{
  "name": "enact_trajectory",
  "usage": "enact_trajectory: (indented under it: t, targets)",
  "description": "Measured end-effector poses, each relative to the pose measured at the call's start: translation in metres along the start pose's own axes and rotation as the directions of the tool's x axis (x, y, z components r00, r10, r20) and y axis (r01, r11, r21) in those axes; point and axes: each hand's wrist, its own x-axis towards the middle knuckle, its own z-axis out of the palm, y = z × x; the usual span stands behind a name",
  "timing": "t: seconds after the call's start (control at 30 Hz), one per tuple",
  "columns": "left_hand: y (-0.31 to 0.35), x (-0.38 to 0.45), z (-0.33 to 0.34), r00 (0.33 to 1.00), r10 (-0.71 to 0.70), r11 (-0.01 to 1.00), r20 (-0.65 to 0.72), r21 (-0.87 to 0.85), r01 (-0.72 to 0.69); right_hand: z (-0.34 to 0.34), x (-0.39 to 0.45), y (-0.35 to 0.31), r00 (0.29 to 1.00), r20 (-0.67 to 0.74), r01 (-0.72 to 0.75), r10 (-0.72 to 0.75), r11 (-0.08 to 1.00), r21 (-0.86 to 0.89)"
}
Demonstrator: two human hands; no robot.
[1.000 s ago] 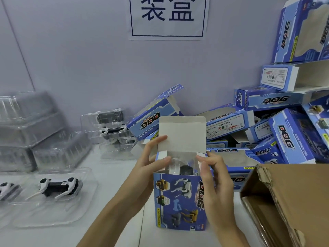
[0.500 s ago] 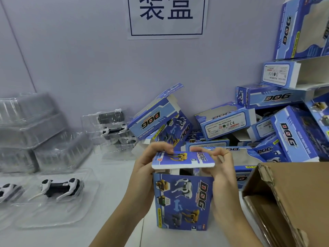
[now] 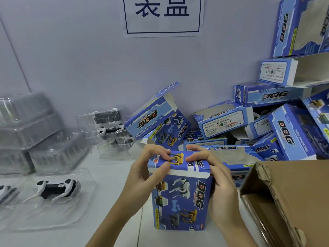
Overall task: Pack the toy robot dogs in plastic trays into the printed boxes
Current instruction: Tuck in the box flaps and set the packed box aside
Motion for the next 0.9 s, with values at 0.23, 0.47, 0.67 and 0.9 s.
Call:
enact_trajectory:
  t: [0.23, 0.47, 0.67, 0.9]
  targets:
    - [0.004, 0.000, 0.004, 0.996, 0.011, 0.997, -0.094, 0.081, -0.004, 0.001, -0.002, -0.002, 0.997, 0.061, 0.052, -0.041, 0.980, -0.194]
    - [0.010, 0.002, 0.002, 0.999, 0.013, 0.999, -0.052, 0.045, -0.010, 0.014, -0.004, -0.001, 0.987, 0.013, 0.153, -0.159, 0.925, -0.347]
    - [0.011, 0.003, -0.002, 0.999, -0.010, 1.000, 0.032, -0.018, 0.011, 0.010, -0.006, -0.003, 0.989, 0.036, 0.148, -0.144, 0.936, -0.319]
    - [0.011, 0.002, -0.002, 0.999, -0.017, 0.999, 0.032, -0.039, 0.018, 0.011, -0.006, 0.001, 0.995, -0.022, 0.088, -0.099, 0.954, -0.286]
